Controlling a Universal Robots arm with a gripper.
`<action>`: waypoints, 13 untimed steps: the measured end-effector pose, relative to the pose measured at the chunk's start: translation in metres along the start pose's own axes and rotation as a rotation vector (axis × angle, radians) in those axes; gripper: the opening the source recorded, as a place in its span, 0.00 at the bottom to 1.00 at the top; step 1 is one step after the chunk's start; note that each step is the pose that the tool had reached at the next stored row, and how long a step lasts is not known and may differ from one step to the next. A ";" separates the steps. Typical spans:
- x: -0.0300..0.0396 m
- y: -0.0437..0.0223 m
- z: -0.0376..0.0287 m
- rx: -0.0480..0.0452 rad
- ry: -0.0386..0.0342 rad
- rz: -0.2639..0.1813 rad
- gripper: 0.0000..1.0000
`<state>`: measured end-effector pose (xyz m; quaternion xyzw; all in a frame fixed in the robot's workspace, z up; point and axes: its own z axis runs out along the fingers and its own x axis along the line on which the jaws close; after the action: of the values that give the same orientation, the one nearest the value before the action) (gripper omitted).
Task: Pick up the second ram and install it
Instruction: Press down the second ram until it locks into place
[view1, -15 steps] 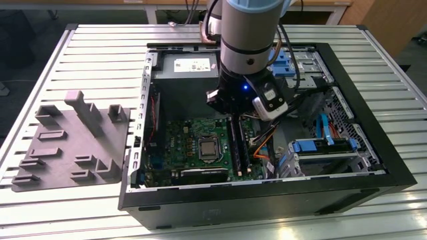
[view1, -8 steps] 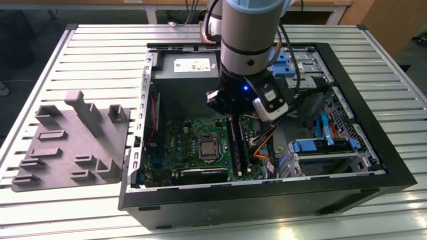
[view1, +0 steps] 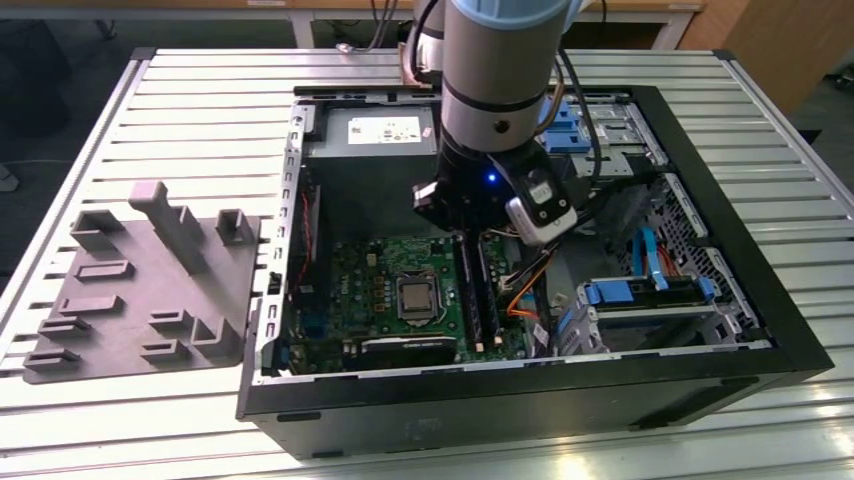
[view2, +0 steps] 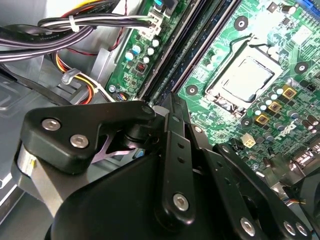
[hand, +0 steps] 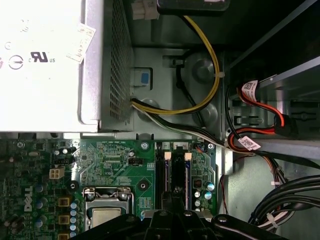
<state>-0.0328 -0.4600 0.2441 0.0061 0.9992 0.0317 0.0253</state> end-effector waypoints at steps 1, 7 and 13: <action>0.0000 -0.0002 0.0000 0.0000 -0.0001 0.000 0.11; 0.0000 -0.0018 -0.0001 0.0000 0.0000 0.000 0.11; 0.0000 -0.0035 -0.0002 0.0000 0.0000 0.000 0.11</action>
<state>-0.0328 -0.4634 0.2441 0.0061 0.9992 0.0317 0.0253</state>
